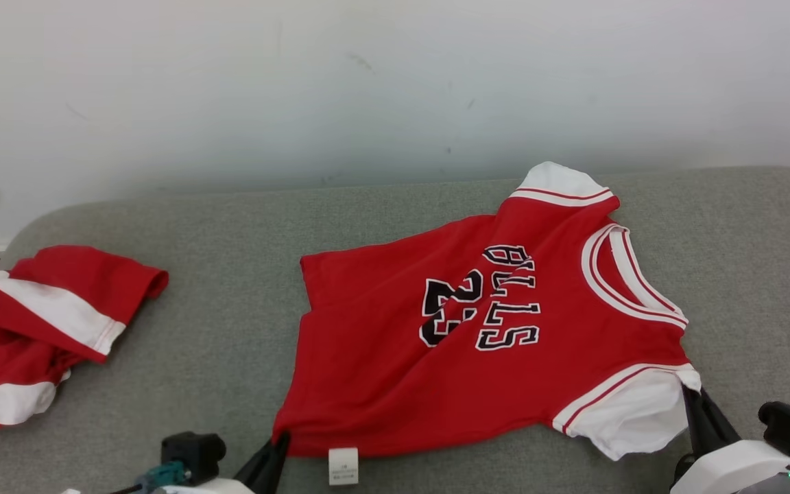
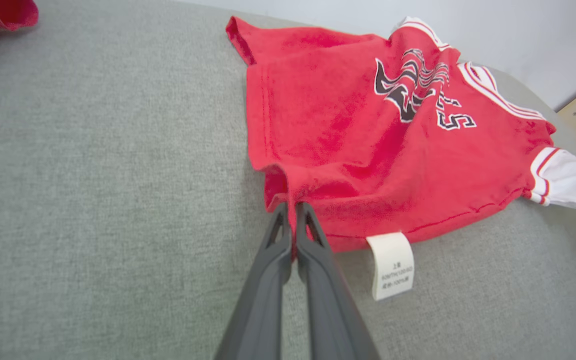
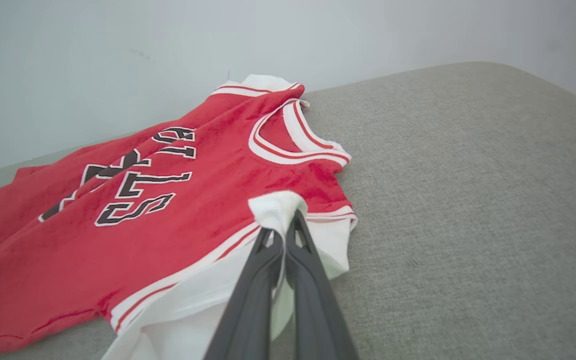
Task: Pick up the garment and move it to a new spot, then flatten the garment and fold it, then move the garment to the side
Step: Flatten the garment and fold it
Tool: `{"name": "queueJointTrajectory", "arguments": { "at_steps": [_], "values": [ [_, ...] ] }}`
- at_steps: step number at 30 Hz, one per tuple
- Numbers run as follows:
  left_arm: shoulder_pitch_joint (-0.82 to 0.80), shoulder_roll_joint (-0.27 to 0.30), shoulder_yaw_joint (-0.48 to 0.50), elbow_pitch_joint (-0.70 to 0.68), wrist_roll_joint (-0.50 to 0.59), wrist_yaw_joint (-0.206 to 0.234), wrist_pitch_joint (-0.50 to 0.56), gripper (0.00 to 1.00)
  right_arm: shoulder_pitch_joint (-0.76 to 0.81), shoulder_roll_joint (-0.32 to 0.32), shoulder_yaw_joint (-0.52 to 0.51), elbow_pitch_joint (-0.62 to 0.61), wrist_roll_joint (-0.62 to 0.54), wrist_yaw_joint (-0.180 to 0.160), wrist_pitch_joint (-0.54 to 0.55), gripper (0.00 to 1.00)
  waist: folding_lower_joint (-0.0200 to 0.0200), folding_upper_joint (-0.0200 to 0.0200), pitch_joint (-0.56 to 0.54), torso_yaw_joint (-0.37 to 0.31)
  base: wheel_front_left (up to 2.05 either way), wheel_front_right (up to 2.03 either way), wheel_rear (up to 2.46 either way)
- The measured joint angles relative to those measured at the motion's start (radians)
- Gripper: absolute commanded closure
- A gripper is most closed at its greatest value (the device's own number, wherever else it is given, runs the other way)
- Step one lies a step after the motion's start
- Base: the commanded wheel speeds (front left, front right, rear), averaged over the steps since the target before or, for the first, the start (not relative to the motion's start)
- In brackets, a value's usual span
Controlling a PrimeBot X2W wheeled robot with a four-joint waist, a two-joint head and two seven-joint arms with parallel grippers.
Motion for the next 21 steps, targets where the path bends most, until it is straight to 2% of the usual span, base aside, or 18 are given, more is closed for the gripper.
{"name": "queueJointTrajectory", "arguments": {
  "at_steps": [6, 11, 16, 21],
  "values": [
    [-0.038, 0.029, 0.034, -0.072, 0.003, 0.007, -0.029, 1.00, 0.003, -0.018, -0.013, -0.192, 0.089, 0.000, 0.022, 1.00, 0.0000, 0.0000, 0.019, -0.007, 0.00, 0.00, 0.00],
    [-0.173, 0.061, 0.054, -0.075, 0.021, -0.019, -0.007, 1.00, -0.098, -0.036, 0.009, -0.278, 0.145, 0.000, 0.066, 1.00, 0.0000, 0.0000, 0.067, -0.010, 0.00, 0.00, 0.00],
    [-0.391, 0.080, 0.087, -0.004, 0.019, -0.069, 0.025, 1.00, -0.293, -0.060, 0.042, -0.285, 0.201, 0.000, 0.107, 1.00, 0.0000, 0.0000, 0.141, -0.012, 0.00, 0.00, 0.00],
    [-0.650, 0.083, 0.095, 0.148, 0.006, -0.132, 0.056, 1.00, -0.535, -0.076, 0.059, -0.213, 0.272, 0.000, 0.125, 1.00, 0.0001, 0.0000, 0.226, -0.010, 0.00, 0.00, 0.00]
  ]
}}
